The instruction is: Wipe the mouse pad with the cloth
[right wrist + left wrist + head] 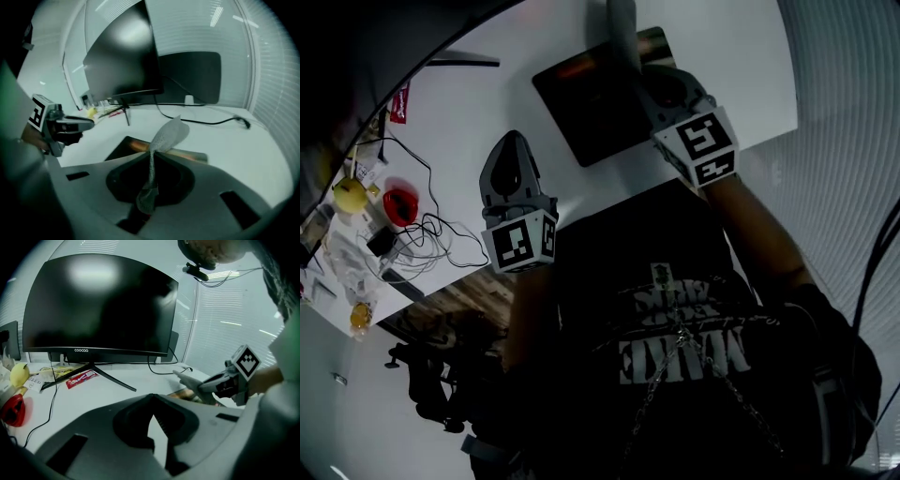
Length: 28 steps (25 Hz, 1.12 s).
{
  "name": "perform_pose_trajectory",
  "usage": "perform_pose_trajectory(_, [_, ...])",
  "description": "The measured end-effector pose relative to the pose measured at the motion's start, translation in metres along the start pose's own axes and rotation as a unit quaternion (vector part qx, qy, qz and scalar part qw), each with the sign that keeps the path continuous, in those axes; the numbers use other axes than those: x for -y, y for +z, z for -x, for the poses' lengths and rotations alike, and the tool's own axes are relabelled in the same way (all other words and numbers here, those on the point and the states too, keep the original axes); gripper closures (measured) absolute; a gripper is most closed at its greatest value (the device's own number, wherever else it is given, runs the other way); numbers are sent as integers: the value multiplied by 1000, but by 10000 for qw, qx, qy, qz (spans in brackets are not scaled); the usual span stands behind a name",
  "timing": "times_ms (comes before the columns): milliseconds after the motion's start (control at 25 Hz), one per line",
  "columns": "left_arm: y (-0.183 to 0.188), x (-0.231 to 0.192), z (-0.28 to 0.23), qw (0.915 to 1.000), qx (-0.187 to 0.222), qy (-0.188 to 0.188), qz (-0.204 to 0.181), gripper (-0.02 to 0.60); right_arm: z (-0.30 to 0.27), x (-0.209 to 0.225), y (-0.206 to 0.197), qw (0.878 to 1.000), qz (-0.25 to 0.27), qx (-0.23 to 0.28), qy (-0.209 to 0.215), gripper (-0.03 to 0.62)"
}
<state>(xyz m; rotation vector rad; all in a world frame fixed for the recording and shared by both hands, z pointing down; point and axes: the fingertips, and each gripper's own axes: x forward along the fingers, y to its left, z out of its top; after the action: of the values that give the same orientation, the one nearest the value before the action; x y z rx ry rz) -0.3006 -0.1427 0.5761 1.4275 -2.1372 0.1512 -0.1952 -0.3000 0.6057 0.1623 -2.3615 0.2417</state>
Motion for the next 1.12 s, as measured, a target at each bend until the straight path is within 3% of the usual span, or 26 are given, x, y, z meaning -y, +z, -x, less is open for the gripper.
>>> perform_pose_trajectory(160, [-2, 2, 6, 9999, -38, 99, -23, 577, -31, -93, -10, 9941, 404, -154, 997, 579])
perform_pose_trajectory(320, [-5, 3, 10, 9999, -39, 156, -42, 577, -48, -107, -29, 9905, 679, -541, 1064, 579])
perform_pose_trajectory(480, [-9, 6, 11, 9999, -34, 164, -19, 577, -27, -56, -45, 9955, 235, -584, 704, 579])
perform_pose_trajectory(680, [-18, 16, 8, 9999, -75, 114, 17, 577, 26, 59, -78, 9966, -372, -621, -400, 579])
perform_pose_trajectory(840, [-18, 27, 9, 10000, -72, 54, -43, 577, 36, 79, -80, 9957, -328, -618, -615, 579])
perform_pose_trajectory(960, [-11, 33, 15, 9999, -14, 60, -118, 577, 40, 32, -54, 9991, -126, -344, -211, 579])
perform_pose_trajectory(1120, [-4, 35, 24, 9997, 2, 151, -196, 577, 26, -87, -43, 9920, -2, -275, 1228, 579])
